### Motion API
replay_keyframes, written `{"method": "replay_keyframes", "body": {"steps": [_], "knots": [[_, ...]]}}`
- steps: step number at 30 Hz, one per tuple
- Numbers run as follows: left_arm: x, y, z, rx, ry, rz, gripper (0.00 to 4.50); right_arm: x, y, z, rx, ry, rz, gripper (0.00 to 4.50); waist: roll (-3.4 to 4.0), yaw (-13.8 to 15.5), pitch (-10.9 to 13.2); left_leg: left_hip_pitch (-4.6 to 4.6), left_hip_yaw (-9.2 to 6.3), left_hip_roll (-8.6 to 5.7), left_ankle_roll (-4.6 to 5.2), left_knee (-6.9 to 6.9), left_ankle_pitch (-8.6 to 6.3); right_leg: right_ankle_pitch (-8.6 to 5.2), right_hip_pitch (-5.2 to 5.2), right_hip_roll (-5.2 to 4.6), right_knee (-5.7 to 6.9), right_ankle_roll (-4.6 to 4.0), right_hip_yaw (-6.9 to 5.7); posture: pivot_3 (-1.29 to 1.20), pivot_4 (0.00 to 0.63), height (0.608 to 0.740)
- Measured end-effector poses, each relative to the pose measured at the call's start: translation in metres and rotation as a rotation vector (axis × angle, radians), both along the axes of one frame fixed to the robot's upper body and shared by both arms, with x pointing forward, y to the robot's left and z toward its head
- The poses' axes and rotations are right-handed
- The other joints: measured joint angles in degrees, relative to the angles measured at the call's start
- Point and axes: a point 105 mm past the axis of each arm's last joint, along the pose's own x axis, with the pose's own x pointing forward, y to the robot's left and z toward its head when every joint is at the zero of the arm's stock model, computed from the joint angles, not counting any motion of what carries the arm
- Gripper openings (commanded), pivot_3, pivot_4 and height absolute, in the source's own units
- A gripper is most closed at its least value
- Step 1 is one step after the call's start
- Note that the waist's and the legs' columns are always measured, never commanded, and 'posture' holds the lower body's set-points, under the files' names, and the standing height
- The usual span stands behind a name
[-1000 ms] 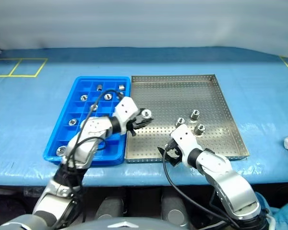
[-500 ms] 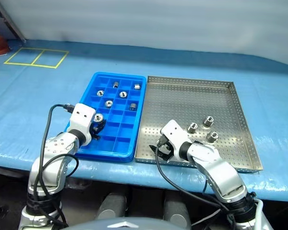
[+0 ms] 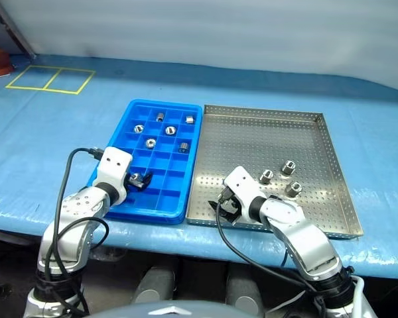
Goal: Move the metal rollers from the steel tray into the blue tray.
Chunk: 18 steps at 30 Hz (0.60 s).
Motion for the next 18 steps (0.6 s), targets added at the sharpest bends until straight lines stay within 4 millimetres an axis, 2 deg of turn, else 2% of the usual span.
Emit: {"method": "replay_keyframes", "body": {"steps": [3, 6, 13, 18], "knots": [[-0.007, -0.038, 0.014, -0.115, -0.059, -0.235, 4.44, 0.014, -0.008, -0.002, -0.006, -0.017, -0.112, 4.50, 0.00, 0.0, 0.0, -0.02, 0.03, -0.02, 0.00, 0.00, 0.00, 0.00, -0.01, -0.05, -0.03, 0.00, -0.01, 0.21, 0.150, 0.740], [-0.022, -0.073, 0.024, -0.144, -0.093, -0.486, 4.44, 0.030, -0.018, 0.001, -0.006, -0.040, -0.259, 4.50, 0.01, -0.4, 0.0, -0.02, 0.07, -0.03, 0.00, -0.04, 0.00, 0.00, -0.05, -0.06, -0.02, -0.01, -0.01, 0.20, 0.150, 0.740], [-0.032, -0.100, 0.025, -0.136, -0.100, -0.724, 4.44, 0.050, -0.039, 0.007, 0.015, -0.081, -0.539, 4.50, 0.02, -0.8, 0.0, -0.04, 0.07, -0.03, 0.01, -0.11, 0.00, -0.01, -0.09, -0.05, -0.04, -0.04, 0.00, 0.18, 0.150, 0.740], [-0.035, -0.110, 0.021, -0.139, -0.083, -0.797, 4.44, 0.055, -0.059, 0.003, 0.001, -0.082, -0.700, 4.50, 0.03, -1.0, 0.0, -0.05, 0.08, -0.02, 0.01, -0.11, 0.00, -0.01, -0.09, -0.05, -0.04, -0.04, 0.00, 0.17, 0.150, 0.740]]}}
